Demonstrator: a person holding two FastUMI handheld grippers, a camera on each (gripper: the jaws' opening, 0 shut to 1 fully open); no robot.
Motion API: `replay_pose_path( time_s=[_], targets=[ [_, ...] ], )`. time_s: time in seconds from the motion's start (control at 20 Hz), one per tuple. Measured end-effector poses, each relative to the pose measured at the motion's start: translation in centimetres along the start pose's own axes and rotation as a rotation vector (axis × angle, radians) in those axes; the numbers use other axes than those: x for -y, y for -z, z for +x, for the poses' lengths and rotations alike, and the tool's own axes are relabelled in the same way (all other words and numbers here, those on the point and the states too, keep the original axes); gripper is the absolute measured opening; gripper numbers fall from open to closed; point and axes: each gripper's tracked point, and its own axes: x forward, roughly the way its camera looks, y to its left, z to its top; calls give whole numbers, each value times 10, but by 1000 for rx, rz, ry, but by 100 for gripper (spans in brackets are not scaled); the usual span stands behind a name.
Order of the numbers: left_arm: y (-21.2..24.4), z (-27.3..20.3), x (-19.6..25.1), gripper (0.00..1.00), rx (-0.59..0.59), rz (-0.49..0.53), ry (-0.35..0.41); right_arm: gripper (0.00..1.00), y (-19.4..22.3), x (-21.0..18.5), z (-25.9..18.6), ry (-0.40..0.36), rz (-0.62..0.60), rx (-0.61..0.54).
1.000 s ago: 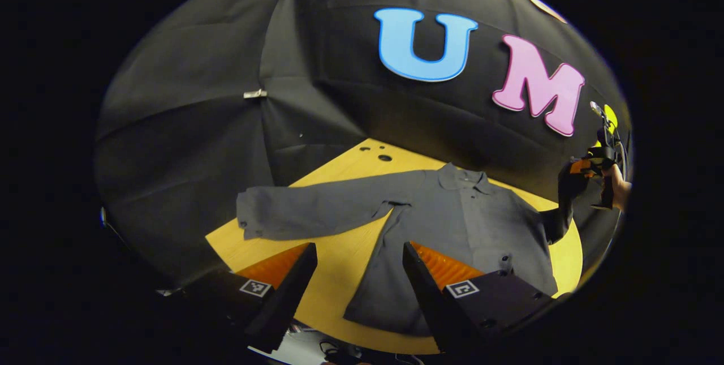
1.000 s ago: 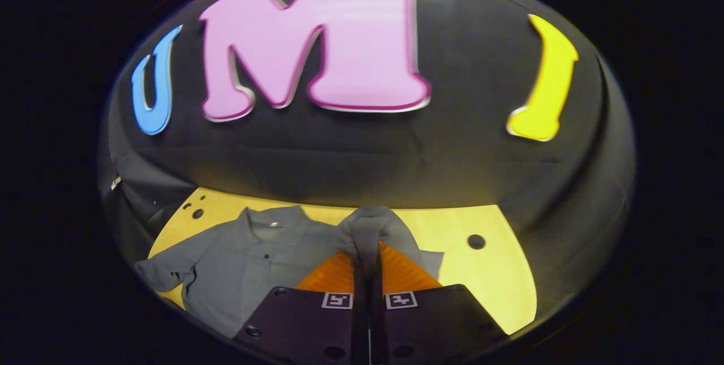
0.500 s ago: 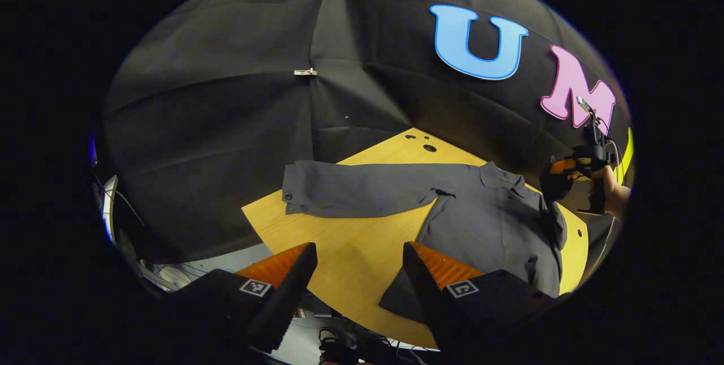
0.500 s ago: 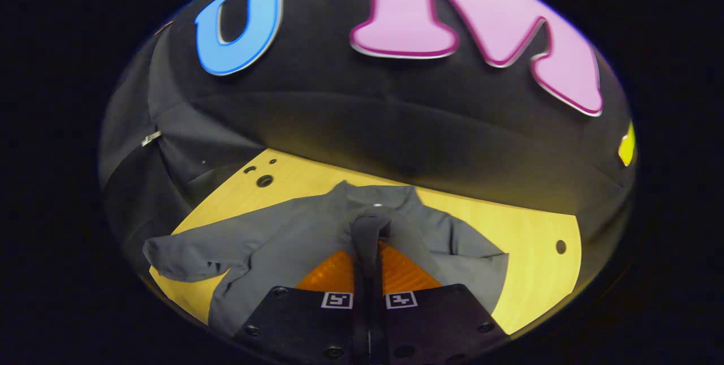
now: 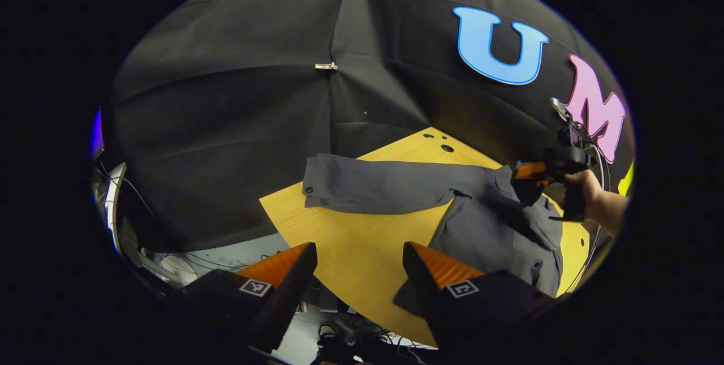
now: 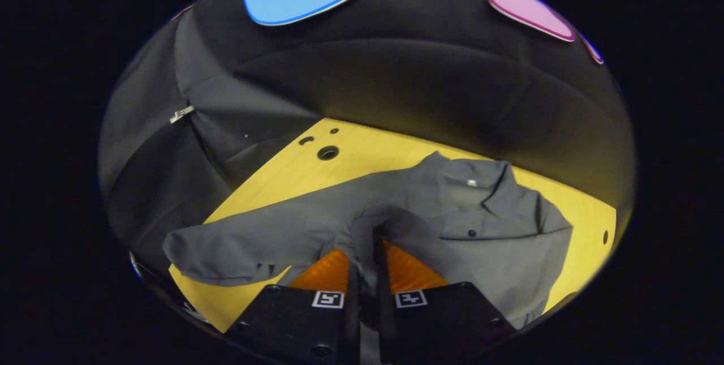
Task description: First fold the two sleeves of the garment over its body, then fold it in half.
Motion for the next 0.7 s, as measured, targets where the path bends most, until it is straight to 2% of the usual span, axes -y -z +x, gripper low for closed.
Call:
replay_pose_path(
  time_s=[0.05,0.1,0.15,0.4,0.5,0.55,0.6,0.65,0.7],
  targets=[
    [-1,-1,-4,96,8,1,-9,8,4,-7,-1,-13,2,-19],
    [-2,-2,-6,96,14,3,-12,26,12,-17,4,-20,12,-45],
    [-3,-3,-7,96,17,6,-15,27,17,-27,6,-32,25,-55],
    [-11,2,-19,96,25,-26,-1,84,15,-52,-22,-80,15,-20],
    [-17,13,-27,96,32,-6,0,88,13,-52,-42,-72,12,10],
    [-20,21,-31,96,38,3,-4,100,15,-49,-53,-64,16,22],
    [-25,28,-38,96,47,13,-14,89,16,-42,-66,-50,18,34],
    [-26,37,-43,96,48,25,-18,99,18,-34,-79,-28,21,44],
    [-30,47,-48,96,48,34,-23,99,22,-26,-92,-5,27,53]
  ],
)
